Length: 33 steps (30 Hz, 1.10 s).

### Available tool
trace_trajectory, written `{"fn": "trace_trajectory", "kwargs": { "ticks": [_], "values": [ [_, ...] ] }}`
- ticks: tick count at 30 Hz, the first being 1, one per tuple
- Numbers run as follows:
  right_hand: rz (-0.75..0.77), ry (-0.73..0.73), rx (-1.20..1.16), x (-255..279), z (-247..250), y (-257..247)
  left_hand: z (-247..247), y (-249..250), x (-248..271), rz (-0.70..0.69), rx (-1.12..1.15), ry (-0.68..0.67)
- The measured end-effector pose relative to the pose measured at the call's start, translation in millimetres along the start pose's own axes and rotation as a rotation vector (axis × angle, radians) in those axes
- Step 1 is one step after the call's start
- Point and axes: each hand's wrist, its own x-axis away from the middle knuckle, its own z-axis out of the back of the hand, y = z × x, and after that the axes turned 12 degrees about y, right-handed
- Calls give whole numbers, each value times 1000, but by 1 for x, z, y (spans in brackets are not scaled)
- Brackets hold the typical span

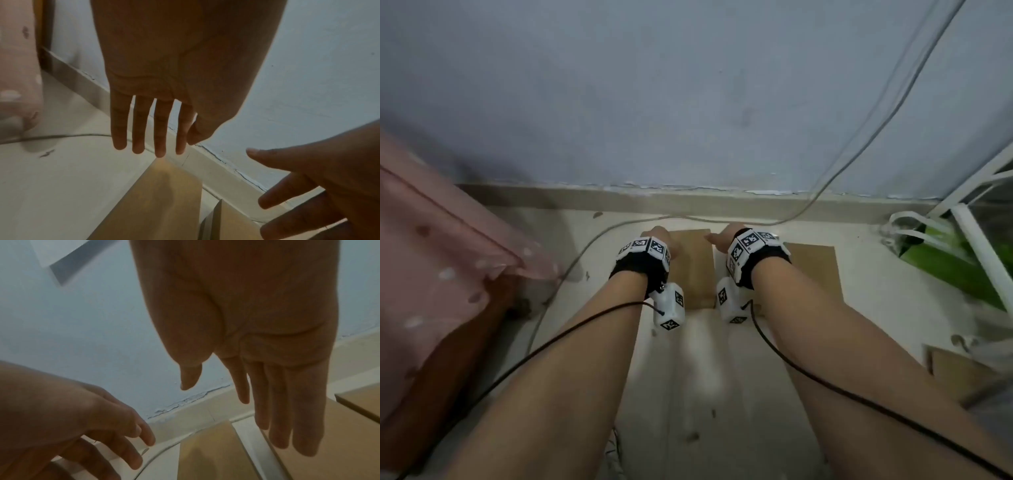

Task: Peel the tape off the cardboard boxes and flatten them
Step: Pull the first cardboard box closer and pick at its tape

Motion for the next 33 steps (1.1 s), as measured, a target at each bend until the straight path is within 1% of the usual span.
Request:
{"fn": "trace_trajectory", "kwargs": {
  "ticks": [1,3,4,7,8,9,12,14,15,17,19,20,22,23,26,27,28,30,32,33],
  "values": [
    [-23,-29,-10,2,-4,-3,-4,-8,-3,-3,41,-2],
    [-99,-75,-71,-5,-19,-4,7,-10,11,-32,99,-31],
    [-125,-68,-74,-8,-27,-4,9,-13,15,-1,101,-57],
    [-104,-62,-19,-16,-47,-7,-10,-22,10,61,147,-102],
    [-97,-78,7,-18,-54,-8,-15,-25,8,90,158,-123],
    [-103,-103,-17,-19,-58,-9,-19,-29,7,100,164,-137],
    [-166,-143,-89,-38,-83,-12,-37,-42,0,56,142,-217],
    [-199,-208,-81,-48,-99,-12,-56,-44,-6,80,127,-196],
    [-180,-209,-96,-54,-112,-8,-63,-44,-5,67,103,-197],
    [-91,-220,-32,-62,-127,1,-67,-35,5,38,85,-220],
    [-12,-255,-11,-81,-147,11,-75,-27,10,-65,34,-265],
    [-3,-283,-2,-84,-150,12,-76,-27,11,-94,48,-265],
    [-29,-287,41,-41,-112,-6,-82,-30,10,-22,103,-262],
    [-28,-302,72,-31,-101,-7,-79,-30,13,35,143,-264],
    [8,-251,122,2,-62,-6,-51,-30,21,200,314,-148],
    [-5,-239,97,6,-54,-7,-38,-30,25,206,337,-121],
    [-41,-195,-18,8,-49,-8,-22,-30,33,202,351,-110],
    [-118,-130,-218,11,-39,-17,3,-28,49,174,387,-134],
    [-162,-114,-272,24,-27,-19,22,-28,67,161,413,-148],
    [-153,-111,-277,32,-24,-18,27,-28,75,144,404,-141]
  ]
}}
